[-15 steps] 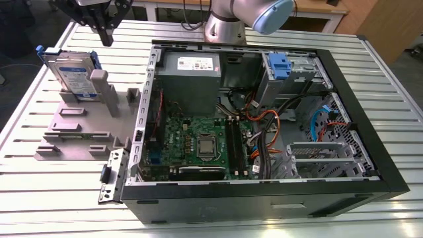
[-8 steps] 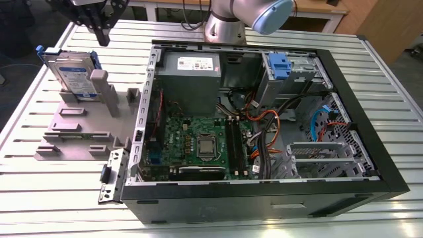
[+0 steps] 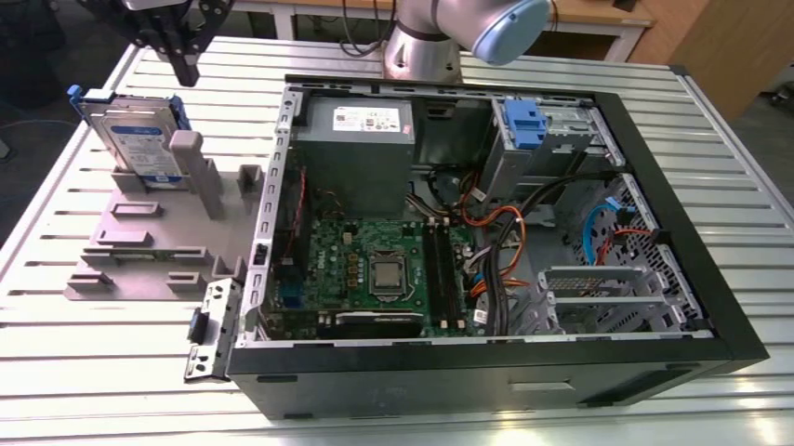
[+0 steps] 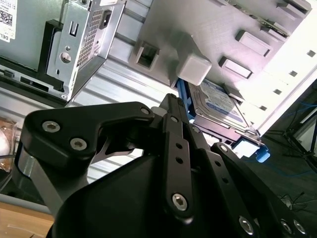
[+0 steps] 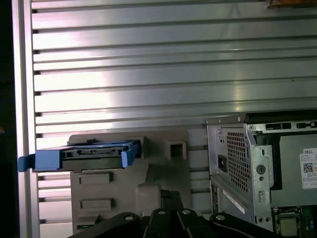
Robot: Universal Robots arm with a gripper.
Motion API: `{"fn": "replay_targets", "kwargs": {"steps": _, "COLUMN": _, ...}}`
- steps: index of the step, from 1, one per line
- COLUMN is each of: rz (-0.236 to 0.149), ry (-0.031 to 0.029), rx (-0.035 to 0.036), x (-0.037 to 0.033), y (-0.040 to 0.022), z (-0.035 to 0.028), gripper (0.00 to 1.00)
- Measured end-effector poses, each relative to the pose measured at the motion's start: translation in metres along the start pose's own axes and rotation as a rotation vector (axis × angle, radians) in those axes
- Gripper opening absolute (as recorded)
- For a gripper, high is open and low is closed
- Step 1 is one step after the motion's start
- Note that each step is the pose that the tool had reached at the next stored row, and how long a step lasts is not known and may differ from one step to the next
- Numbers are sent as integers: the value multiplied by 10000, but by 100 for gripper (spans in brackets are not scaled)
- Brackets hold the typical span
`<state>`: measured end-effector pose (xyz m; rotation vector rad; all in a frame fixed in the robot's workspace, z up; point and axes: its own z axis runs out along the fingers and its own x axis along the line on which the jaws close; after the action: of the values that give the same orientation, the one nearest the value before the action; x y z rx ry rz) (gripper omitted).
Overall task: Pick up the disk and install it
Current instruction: 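Reach for the disk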
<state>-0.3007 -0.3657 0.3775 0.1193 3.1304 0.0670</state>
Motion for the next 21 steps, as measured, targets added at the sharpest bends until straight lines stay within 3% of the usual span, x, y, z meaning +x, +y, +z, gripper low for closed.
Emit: {"fn": "replay_targets", "kwargs": {"steps": 21, "rz": 2, "ry": 61, "rx": 5, "x": 154, "y": -1, "z": 8, "gripper": 11}}
